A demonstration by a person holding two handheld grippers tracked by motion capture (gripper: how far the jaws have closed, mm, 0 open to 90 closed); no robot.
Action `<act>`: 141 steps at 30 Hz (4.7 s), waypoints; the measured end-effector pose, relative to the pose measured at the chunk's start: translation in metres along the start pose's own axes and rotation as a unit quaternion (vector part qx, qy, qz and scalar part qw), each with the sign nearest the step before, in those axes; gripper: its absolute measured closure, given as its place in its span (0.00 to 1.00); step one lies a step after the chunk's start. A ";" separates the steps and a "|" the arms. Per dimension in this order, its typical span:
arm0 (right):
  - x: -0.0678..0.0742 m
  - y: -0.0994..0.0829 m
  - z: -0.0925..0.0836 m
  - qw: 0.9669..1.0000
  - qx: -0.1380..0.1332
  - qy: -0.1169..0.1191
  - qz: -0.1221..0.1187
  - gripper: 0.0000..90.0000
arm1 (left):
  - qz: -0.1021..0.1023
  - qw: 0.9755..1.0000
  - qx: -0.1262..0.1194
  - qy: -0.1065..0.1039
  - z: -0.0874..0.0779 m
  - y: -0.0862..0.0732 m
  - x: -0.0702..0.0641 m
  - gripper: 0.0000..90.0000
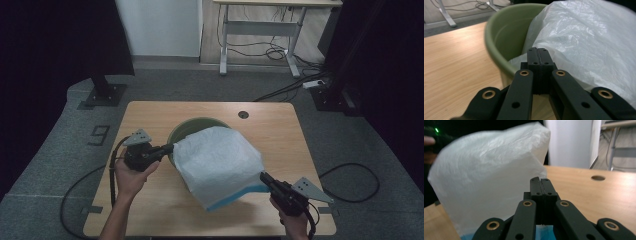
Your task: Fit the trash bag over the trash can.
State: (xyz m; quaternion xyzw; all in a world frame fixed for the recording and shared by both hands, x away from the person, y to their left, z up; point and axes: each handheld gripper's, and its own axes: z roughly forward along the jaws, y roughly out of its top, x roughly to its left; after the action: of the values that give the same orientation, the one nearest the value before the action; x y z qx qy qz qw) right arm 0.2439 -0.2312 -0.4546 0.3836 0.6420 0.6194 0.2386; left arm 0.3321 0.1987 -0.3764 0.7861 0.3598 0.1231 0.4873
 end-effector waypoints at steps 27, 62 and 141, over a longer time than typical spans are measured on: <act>0.006 0.049 0.001 1.000 -0.025 -0.001 -0.006 0.98 | 0.034 0.999 -0.031 -0.007 -0.035 0.006 -0.019 0.54; 0.020 0.050 0.019 1.000 -0.006 0.017 -0.012 0.98 | 0.100 0.990 0.021 -0.096 0.036 0.004 -0.099 0.68; 0.053 0.022 0.006 0.998 -0.001 0.050 -0.036 0.77 | -0.097 0.980 -0.112 -0.136 0.008 0.010 -0.020 1.00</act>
State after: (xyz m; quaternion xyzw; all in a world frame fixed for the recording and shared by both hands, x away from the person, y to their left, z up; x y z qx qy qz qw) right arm 0.2215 -0.1866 -0.4251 0.3286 0.6661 0.6293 0.2286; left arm 0.3265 0.1768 -0.3688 0.6977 0.3485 0.0067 0.6259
